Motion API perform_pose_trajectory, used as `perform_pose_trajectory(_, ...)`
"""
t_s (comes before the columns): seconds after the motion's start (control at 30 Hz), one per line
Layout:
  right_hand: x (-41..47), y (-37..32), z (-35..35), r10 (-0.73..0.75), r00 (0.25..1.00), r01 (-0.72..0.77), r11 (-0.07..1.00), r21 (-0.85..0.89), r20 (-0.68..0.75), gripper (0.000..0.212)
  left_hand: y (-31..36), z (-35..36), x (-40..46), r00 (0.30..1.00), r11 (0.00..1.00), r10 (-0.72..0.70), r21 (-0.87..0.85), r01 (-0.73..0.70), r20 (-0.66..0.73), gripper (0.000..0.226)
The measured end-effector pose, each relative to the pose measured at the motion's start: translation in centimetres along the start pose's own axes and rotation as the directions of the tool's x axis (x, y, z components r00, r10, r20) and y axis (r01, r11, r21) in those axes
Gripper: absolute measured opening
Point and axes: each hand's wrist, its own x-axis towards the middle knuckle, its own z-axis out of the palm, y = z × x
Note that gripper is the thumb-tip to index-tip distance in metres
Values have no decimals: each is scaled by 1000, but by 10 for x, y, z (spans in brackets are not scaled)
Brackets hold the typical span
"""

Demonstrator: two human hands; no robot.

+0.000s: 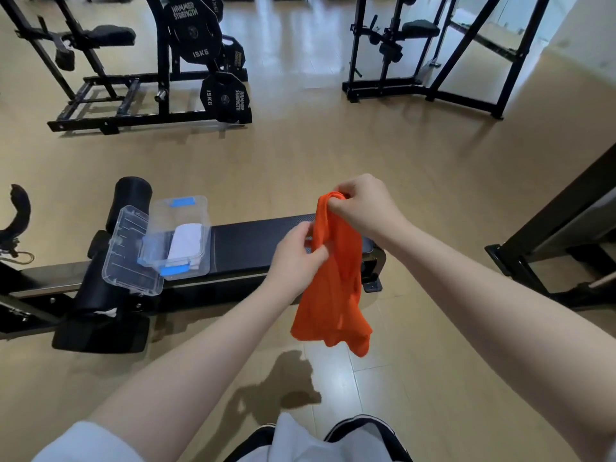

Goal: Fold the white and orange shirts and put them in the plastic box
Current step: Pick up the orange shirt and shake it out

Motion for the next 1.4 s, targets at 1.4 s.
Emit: perform_pose_trajectory(1.4, -46, 82, 66, 204, 979, -190, 923, 335, -5, 25, 104, -13, 56, 894, 310, -411, -895, 320, 177, 23)
